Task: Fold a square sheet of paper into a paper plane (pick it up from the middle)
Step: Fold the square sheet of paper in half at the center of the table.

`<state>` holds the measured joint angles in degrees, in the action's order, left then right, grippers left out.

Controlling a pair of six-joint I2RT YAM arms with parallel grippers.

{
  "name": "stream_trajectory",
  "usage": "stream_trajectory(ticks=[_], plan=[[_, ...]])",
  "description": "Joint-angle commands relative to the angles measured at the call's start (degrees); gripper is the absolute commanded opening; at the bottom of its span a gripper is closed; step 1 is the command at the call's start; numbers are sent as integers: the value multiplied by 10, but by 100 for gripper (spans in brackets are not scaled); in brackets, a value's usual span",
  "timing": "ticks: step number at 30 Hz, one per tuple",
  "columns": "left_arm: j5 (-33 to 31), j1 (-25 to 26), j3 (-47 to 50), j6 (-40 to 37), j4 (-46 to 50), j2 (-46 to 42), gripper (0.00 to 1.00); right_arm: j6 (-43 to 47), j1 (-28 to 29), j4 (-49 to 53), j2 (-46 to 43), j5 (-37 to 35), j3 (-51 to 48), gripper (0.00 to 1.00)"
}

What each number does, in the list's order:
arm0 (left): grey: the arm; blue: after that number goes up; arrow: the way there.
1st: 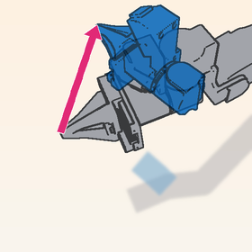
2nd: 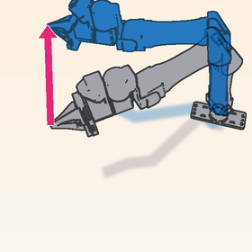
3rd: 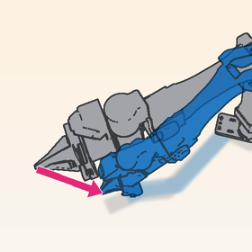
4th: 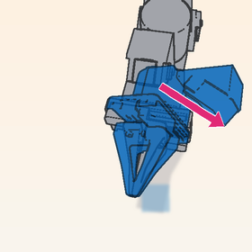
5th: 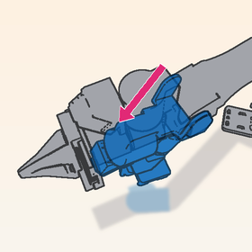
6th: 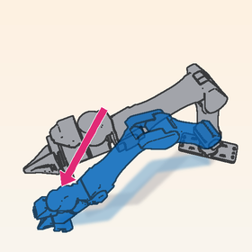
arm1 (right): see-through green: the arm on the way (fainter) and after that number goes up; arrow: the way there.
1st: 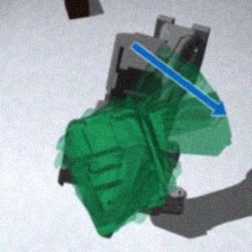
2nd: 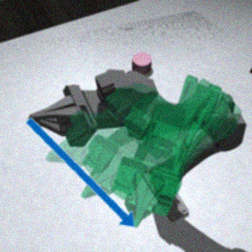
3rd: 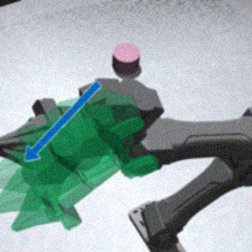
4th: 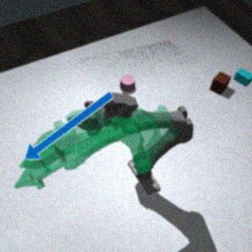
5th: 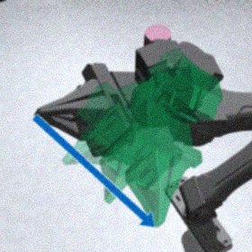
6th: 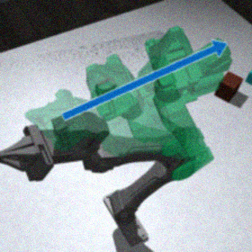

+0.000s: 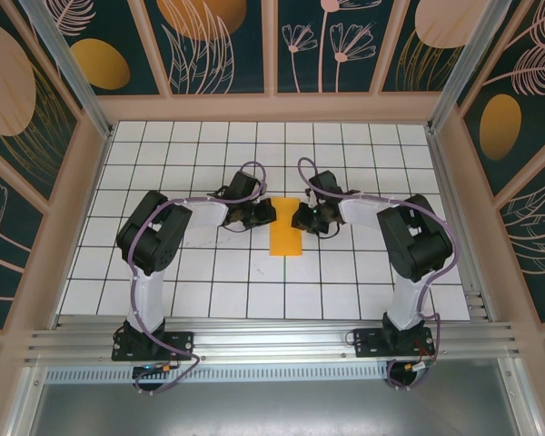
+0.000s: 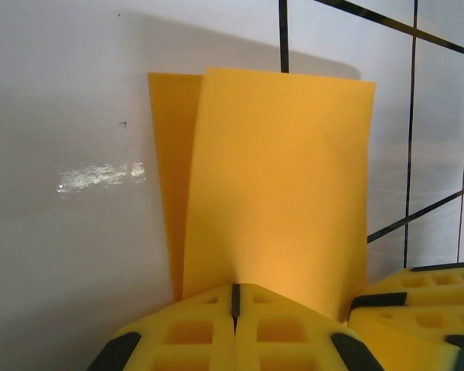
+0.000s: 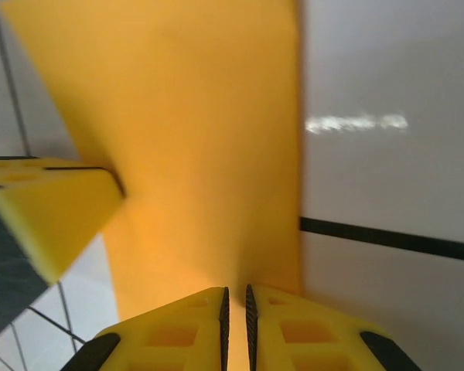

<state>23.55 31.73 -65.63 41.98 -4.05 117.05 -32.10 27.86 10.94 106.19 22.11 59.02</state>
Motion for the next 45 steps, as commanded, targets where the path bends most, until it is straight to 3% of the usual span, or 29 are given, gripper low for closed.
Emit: stream_trajectory(ticks=[1,11,20,28,39,45], plan=[[-74,-1,30,-14,78,47,6,0,1,32,12,-25,0,16],[-74,-1,29,-15,79,48,6,3,22,3,-61,41,-38,18],[-74,-1,31,-13,76,48,6,-12,27,21,-39,-3,-94,17],[-75,-1,33,-11,73,48,6,-11,45,11,-111,47,-117,18],[-72,-2,25,-17,75,36,6,-34,57,9,-79,19,-146,17],[-80,-3,-10,-18,74,-35,18,-94,82,-33,-89,31,-123,17]])
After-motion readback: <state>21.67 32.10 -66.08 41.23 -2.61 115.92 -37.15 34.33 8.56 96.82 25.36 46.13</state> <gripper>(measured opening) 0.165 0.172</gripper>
